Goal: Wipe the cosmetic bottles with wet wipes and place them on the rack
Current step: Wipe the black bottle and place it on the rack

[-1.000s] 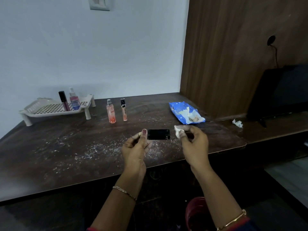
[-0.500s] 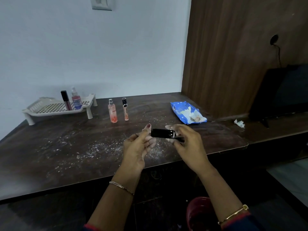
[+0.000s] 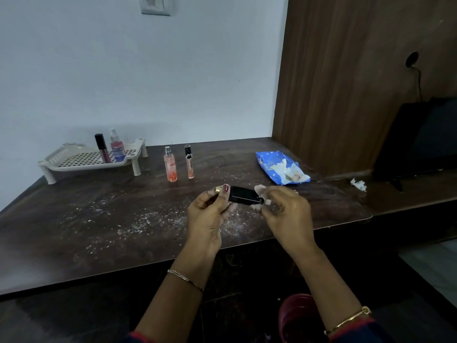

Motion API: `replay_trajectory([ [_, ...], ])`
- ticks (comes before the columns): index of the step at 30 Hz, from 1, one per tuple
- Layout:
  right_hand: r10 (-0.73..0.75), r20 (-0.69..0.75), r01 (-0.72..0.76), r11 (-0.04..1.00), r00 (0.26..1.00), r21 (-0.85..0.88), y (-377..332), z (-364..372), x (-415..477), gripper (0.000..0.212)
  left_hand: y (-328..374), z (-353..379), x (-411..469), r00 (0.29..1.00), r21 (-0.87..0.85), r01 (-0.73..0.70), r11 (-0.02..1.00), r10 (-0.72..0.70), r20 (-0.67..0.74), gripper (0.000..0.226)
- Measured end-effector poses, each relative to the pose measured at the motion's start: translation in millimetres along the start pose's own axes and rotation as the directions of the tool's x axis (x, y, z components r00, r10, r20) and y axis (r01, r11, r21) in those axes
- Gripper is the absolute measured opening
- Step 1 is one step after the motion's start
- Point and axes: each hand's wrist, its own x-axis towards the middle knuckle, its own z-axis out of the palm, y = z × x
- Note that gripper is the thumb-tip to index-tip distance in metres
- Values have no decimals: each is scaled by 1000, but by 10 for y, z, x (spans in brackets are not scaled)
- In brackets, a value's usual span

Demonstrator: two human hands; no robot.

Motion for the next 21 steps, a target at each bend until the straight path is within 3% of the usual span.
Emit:
replay_trajectory([
  [3,-226,-14,215,940,974,-265,-49,1,-45,4,-13,30,11,999,-44,21,999,-23,-33,19],
  [8,-393,19,369,843,919,-393,-66,-12,-125,22,-20,-7,7,998,-28,19,999,-21,-67,21],
  [10,-266,-26,250,930,964,-269,-19,-30,-141,16,0,-53,25,997,-30,19,999,-22,-75,18],
  [12,63,-143,-72,996,988,-58,14,-48,-129,13,30,-87,55,996,-44,21,999,-25,-85,16],
  [14,418,-185,-378,900,890,216,24,-38,-58,15,48,-96,72,996,-53,20,998,-24,-86,17],
  [15,504,-171,-439,843,847,311,19,-26,-11,14,47,-92,67,996,-46,21,999,-25,-81,17],
  [16,521,-150,-449,823,840,347,1,-6,35,14,44,-82,55,997,-36,26,999,-28,-75,16],
  [18,446,-36,-407,844,894,349,-79,25,118,17,32,-49,33,998,-20,32,999,-33,-60,15],
  [21,168,225,-221,946,960,239,-140,34,175,30,45,-35,33,998,-36,26,999,-28,-54,15],
])
